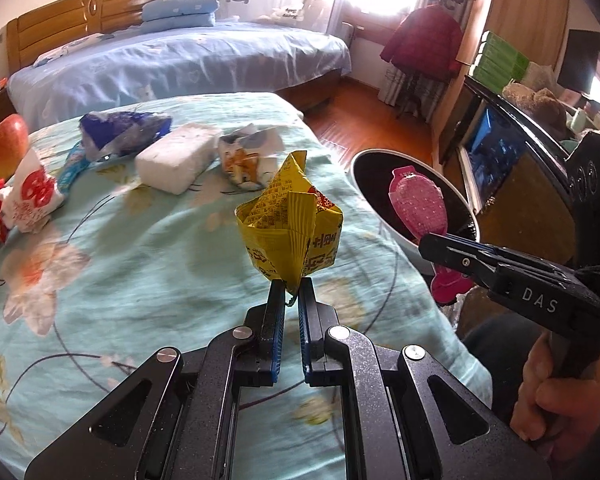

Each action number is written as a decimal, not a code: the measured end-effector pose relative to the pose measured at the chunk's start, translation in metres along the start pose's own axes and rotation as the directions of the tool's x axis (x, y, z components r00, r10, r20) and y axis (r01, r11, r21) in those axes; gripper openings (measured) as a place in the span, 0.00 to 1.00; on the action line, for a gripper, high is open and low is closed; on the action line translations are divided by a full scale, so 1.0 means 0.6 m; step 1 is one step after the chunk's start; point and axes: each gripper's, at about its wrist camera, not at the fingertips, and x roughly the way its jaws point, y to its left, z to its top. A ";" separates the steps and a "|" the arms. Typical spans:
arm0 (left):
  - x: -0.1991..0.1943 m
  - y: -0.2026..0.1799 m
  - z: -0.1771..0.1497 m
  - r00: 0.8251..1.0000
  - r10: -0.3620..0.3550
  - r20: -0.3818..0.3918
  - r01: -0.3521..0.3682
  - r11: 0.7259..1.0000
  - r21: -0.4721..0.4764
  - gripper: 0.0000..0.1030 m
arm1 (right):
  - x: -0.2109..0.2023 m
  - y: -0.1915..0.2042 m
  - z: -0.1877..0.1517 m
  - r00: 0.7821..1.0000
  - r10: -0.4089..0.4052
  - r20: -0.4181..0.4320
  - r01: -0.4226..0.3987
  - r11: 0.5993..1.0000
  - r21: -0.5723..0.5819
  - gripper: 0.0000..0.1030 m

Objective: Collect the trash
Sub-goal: 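Carry the yellow bag and pink hairbrush over the bin and release both, then grasp the white foam block with the left gripper while the right grasps the crumpled wrapper, then carry the foam block and wrapper over the bin and open both grippers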

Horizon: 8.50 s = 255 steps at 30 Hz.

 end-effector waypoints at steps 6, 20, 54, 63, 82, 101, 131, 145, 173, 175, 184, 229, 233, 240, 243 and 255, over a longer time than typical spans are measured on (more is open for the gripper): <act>0.009 -0.026 0.007 1.000 -0.010 -0.004 0.010 1.000 0.025 0.06 | -0.008 -0.022 0.002 1.000 -0.013 0.013 0.013 1.000 0.025 0.15; 0.029 -0.077 0.030 0.999 -0.035 -0.010 0.036 0.996 0.079 0.06 | -0.026 -0.070 0.013 0.998 -0.048 0.038 0.045 0.997 0.068 0.15; 0.105 -0.162 0.095 0.998 -0.044 -0.050 0.052 0.984 0.170 0.06 | -0.008 -0.177 0.067 0.994 -0.106 0.028 0.101 0.986 0.130 0.15; 0.124 -0.173 0.109 0.997 -0.047 -0.063 0.057 0.983 0.176 0.06 | 0.004 -0.192 0.076 0.994 -0.110 0.016 0.107 0.985 0.136 0.15; 0.160 -0.191 0.127 0.995 -0.039 -0.094 0.056 0.981 0.185 0.06 | 0.018 -0.212 0.090 0.994 -0.111 -0.007 0.110 0.982 0.152 0.16; 0.102 -0.147 0.105 0.998 -0.039 -0.044 0.044 0.993 0.108 0.42 | -0.008 -0.201 0.084 0.995 -0.098 0.034 0.089 0.978 0.189 0.58; -0.024 0.121 -0.007 0.986 0.168 0.013 -0.163 0.971 -0.173 0.50 | 0.043 0.030 0.025 0.999 0.052 -0.006 -0.051 0.999 0.012 0.73; 0.007 0.158 0.031 0.988 0.156 -0.004 -0.155 0.977 -0.143 0.50 | 0.084 0.067 0.053 0.997 0.077 -0.023 -0.078 0.996 -0.040 0.66; 0.107 0.172 0.126 1.000 0.015 -0.027 -0.014 1.000 0.016 0.41 | 0.176 0.106 0.103 0.985 0.135 -0.106 -0.145 0.985 -0.093 0.14; 0.105 0.168 0.126 1.000 0.022 -0.018 -0.022 0.999 0.030 0.40 | 0.172 0.110 0.101 0.986 0.135 -0.101 -0.145 0.984 -0.106 0.12; 0.070 0.155 0.099 0.999 0.043 0.010 -0.043 0.999 -0.005 0.38 | 0.138 0.092 0.088 0.988 0.133 -0.076 -0.139 0.987 -0.080 0.08; 0.034 -0.072 0.050 0.996 -0.089 0.024 0.087 0.994 0.065 0.37 | -0.027 -0.066 0.027 0.998 0.009 0.057 -0.012 0.999 0.047 0.06; 0.040 -0.082 0.053 0.996 -0.092 0.017 0.091 0.993 0.073 0.37 | -0.029 -0.080 0.024 0.998 -0.002 0.058 -0.002 0.998 0.062 0.06; 0.047 -0.108 0.063 0.995 -0.096 0.014 0.094 0.990 0.104 0.37 | -0.036 -0.106 0.027 0.997 -0.022 0.068 0.016 0.996 0.089 0.06; 0.051 -0.114 0.069 0.995 -0.095 0.013 0.093 0.989 0.111 0.37 | -0.040 -0.113 0.030 0.997 -0.028 0.072 0.022 0.995 0.094 0.06; 0.072 -0.143 0.086 0.995 -0.097 -0.004 0.097 0.985 0.144 0.37 | -0.043 -0.138 0.046 0.995 -0.049 0.082 0.040 0.993 0.108 0.06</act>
